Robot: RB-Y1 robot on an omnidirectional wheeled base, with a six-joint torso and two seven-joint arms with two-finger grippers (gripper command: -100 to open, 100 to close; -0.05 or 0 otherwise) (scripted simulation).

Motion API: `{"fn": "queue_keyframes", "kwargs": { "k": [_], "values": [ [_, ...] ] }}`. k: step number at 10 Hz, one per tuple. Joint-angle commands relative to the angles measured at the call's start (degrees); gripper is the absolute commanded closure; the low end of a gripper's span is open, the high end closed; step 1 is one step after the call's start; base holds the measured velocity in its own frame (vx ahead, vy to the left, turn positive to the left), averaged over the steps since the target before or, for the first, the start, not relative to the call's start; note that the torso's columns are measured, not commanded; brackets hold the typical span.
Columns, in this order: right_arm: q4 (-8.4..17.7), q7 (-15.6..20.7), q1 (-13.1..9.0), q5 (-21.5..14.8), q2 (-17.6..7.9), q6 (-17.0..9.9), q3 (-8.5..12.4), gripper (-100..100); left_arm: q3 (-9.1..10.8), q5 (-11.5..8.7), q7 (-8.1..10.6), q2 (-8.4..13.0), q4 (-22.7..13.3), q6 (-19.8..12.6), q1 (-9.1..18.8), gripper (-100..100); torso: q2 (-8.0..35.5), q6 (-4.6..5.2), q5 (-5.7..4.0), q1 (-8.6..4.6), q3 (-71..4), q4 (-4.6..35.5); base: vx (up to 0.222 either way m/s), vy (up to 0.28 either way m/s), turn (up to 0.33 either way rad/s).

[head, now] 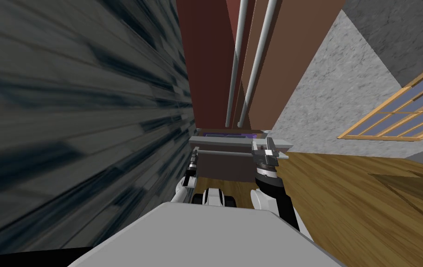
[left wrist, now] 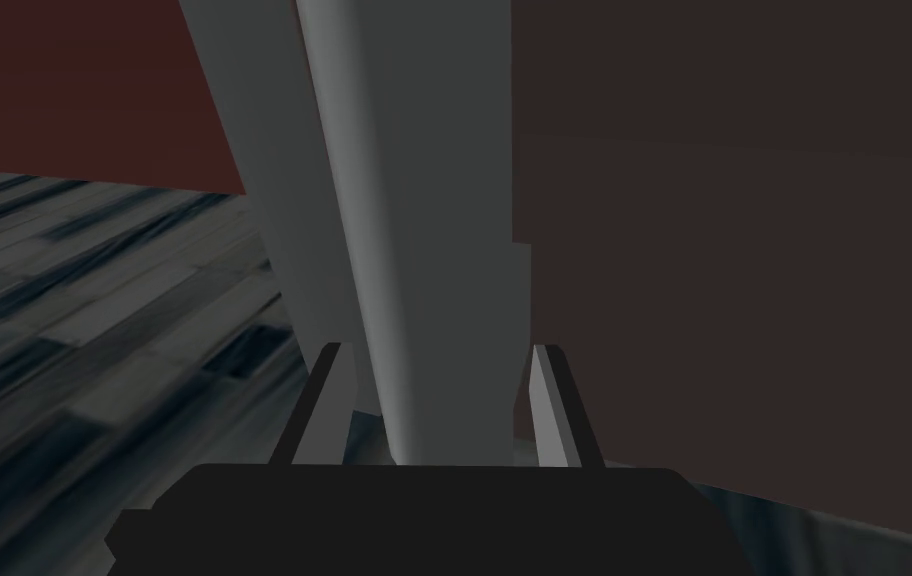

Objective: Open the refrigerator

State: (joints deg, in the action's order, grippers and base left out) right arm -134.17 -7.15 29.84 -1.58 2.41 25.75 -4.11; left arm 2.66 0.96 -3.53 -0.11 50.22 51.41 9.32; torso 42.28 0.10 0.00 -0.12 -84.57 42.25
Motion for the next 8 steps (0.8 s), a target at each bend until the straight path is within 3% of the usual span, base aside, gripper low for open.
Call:
{"fn": "queue_keyframes", "kwargs": {
  "k": [1,3,4,5,8],
  "values": [
    [0.0,0.0,0.0,0.0,0.0,0.0,0.0,0,-0.63,-0.1,-0.69,-0.3,-5.1,0.7,4.6,100,-0.1,0.03,-0.02,-0.07,0.0,0.0,-0.106,0.011,0.125],
    [0.0,0.0,0.0,0.0,0.0,0.0,0.0,0,-0.63,-0.1,-0.69,-0.3,-6.5,0.7,5.6,100,0.1,0.02,-0.06,-0.08,0.0,0.1,-0.062,0.008,0.043],
    [0.0,0.0,0.0,0.0,0.0,0.0,0.0,0,-0.96,-0.2,-1.14,-0.5,-9.0,1.3,8.1,100,-0.1,0.08,-0.07,-0.13,0.0,0.1,-0.061,0.014,0.144],
    [0.0,0.0,0.0,0.0,0.0,0.0,0.0,0,-0.96,-0.2,-1.14,-0.5,-10.1,1.3,8.8,100,0.0,0.03,-0.09,-0.12,0.0,0.1,-0.065,0.016,0.068],
    [0.0,0.0,0.0,0.0,0.0,0.0,0.0,0,-1.16,-0.1,-0.89,-0.4,-8.7,0.8,7.9,100,0.3,-0.01,-0.05,-0.11,0.1,0.1,-0.092,0.000,0.021]
  ]
}}
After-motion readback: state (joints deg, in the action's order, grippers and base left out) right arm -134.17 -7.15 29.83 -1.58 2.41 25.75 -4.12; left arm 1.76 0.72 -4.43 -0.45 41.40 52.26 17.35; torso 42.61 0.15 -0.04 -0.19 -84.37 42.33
